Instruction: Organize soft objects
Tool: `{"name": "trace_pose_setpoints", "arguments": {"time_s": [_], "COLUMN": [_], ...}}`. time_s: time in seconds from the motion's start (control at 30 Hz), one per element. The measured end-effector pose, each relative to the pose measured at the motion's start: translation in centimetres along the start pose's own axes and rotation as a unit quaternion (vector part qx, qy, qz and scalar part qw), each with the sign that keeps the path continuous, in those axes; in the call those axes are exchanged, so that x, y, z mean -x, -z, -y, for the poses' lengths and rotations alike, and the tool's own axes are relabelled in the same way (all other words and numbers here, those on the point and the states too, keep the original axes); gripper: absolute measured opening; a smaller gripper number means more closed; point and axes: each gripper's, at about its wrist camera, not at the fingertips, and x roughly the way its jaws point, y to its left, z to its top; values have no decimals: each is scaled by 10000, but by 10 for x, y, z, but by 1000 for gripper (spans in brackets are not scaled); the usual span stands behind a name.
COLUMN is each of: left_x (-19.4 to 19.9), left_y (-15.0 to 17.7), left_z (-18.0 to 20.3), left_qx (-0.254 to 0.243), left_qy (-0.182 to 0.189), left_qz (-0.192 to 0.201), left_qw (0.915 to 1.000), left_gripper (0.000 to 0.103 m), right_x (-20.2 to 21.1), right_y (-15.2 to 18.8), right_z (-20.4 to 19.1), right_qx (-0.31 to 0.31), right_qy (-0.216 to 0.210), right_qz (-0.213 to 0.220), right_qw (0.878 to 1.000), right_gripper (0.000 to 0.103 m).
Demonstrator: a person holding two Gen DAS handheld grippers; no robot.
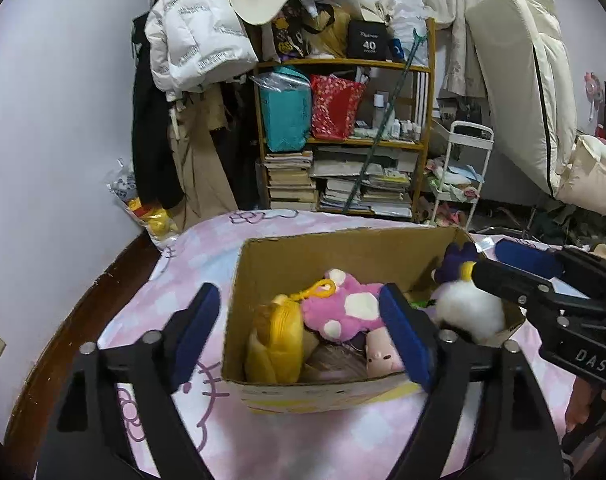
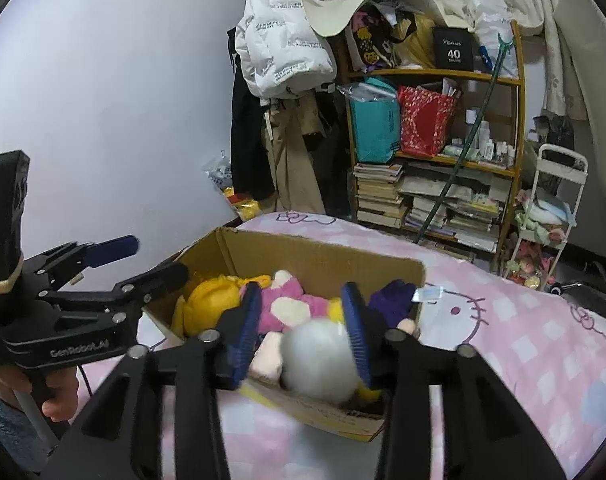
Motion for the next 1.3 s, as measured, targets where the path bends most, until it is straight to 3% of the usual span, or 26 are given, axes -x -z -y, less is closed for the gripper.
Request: {"name": "trace_pose_setpoints", "arguments": {"time_s": [0.17,0.27,0.37,0.5,0.77,0.87,1.3], "left_x": [8,22,42,72,121,140,175], "left_y": [0,0,-2,-3,-5,-4,19], "left_z": [-7,-10,-9,-11,-21,-24,-24], "left_qx": [86,94,-57,-64,194,241,132], "left_qy": [-69,-274,-389,-483,-676,-778,-883], "left_qz": [26,204,356,612,809,881,1107], "left_qw": [9999,9994,9986,9969,9942,9928,9898], "left_gripper": [85,86,94,99,102,102,102], "right_x": [8,16,32,58,112,130,154], "right_y": [-3,-3,-4,-12,-26,-31,-12], "right_z": [-1,-2,-3,-4,-13,-20,-34], "right_qx": [-28,-80,-145,-252,-203,-98,70], "right_qy": [33,117,142,106,195,275,422], "right_qz": [89,195,395,573,997,1187,1215], "right_qw": [10000,9997,9990,9980,9946,9925,9917], "right_gripper": [59,68,80,87,103,103,103]}}
